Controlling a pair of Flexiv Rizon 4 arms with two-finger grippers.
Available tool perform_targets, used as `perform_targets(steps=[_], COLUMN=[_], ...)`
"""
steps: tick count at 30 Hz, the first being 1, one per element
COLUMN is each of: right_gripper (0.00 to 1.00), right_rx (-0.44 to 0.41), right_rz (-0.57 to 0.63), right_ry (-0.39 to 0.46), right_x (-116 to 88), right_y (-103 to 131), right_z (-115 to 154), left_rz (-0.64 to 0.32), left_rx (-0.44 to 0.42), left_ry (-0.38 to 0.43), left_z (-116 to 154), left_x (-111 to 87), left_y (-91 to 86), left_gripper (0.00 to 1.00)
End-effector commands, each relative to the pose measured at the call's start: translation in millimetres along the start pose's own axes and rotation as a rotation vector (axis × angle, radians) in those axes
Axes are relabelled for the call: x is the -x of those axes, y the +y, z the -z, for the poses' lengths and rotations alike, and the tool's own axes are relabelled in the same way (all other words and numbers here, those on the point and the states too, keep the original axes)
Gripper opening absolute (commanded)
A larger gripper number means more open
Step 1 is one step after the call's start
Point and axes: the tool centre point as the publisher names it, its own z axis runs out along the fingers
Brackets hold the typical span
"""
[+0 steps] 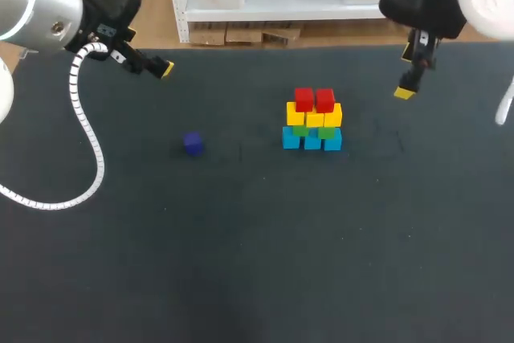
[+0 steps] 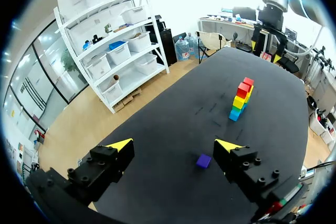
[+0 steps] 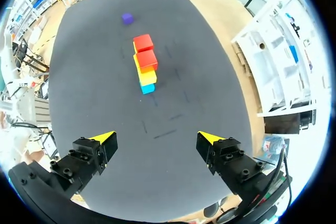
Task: Place the blue cubes, place green cubes on the blue cubes, place the yellow cubes on the green cubes, then place the red cubes on the yellow cubes, and place purple cube on the red cubes.
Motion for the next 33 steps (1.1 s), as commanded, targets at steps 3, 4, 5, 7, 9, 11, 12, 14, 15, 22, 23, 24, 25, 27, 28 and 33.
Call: perform_targets(steps=[3,4,5,7,9,11,12,14,15,22,23,24,25,27,28,33], right_gripper=[1.0,1.0,1.0,1.0,1.0,1.0,1.0,1.0,1.0,1.0,1.0,1.0,1.0,1.0,1.0,1.0], right_rx=[-0.146,-0.146,-0.146,-0.146,-0.135,-0.147,-0.164,-0.163,-0.163,-0.213,-0.221,-0.227,-0.23,-0.249,-0.256,-0.276], right_rz=[0.0,0.0,0.0,0.0,-0.017,-0.045,-0.06,-0.101,-0.112,-0.22,-0.235,-0.248,-0.261,-0.283,-0.29,-0.319], right_ry=[-0.014,-0.014,-0.014,-0.014,-0.05,-0.112,-0.139,-0.219,-0.256,-0.398,-0.416,-0.433,-0.45,-0.477,-0.483,-0.506], right_x=[-4.0,-4.0,-4.0,-4.0,-2.3,-0.2,0.0,-0.2,-0.1,-9.6,-12.1,-14.3,-16.7,-20.3,-22.0,-30.1], right_y=[5.0,5.0,5.0,5.0,3.7,0.2,-1.6,-5.2,-5.6,-15.7,-17.0,-18.3,-19.4,-21.6,-23.1,-31.7], right_z=[0.2,0.2,0.2,0.2,-1.0,-5.2,-7.4,-11.3,-12.5,-19.7,-19.2,-18.5,-17.3,-15.4,-14.5,-13.0], left_rz=[-0.003,-0.003,-0.003,-0.003,-0.003,-0.003,-0.003,-0.003,-0.003,-0.003,-0.003,-0.003,-0.003,-0.003,-0.003,-0.003], left_rx=[-0.007,-0.007,-0.007,-0.007,-0.007,-0.007,-0.007,-0.007,-0.007,-0.007,-0.007,-0.007,-0.007,-0.007,-0.007,-0.007], left_ry=[-0.004,-0.004,-0.004,-0.004,-0.004,-0.004,-0.004,-0.004,-0.004,-0.004,-0.004,-0.004,-0.004,-0.004,-0.004,-0.004], left_z=[-0.3,-0.3,-0.3,-0.3,-0.3,-0.3,-0.3,-0.3,-0.3,-0.3,-0.3,-0.3,-0.3,-0.3,-0.3,-0.3], left_x=[-0.8,-0.8,-0.8,-0.8,-0.8,-0.8,-0.8,-0.8,-0.8,-0.8,-0.8,-0.8,-0.8,-0.8,-0.8,-0.8], left_y=[1.7,1.7,1.7,1.7,1.7,1.7,1.7,1.7,1.7,1.7,1.7,1.7,1.7,1.7,1.7,1.7], left_gripper=[1.0,1.0,1.0,1.0,1.0,1.0,1.0,1.0,1.0,1.0,1.0,1.0,1.0,1.0,1.0,1.0])
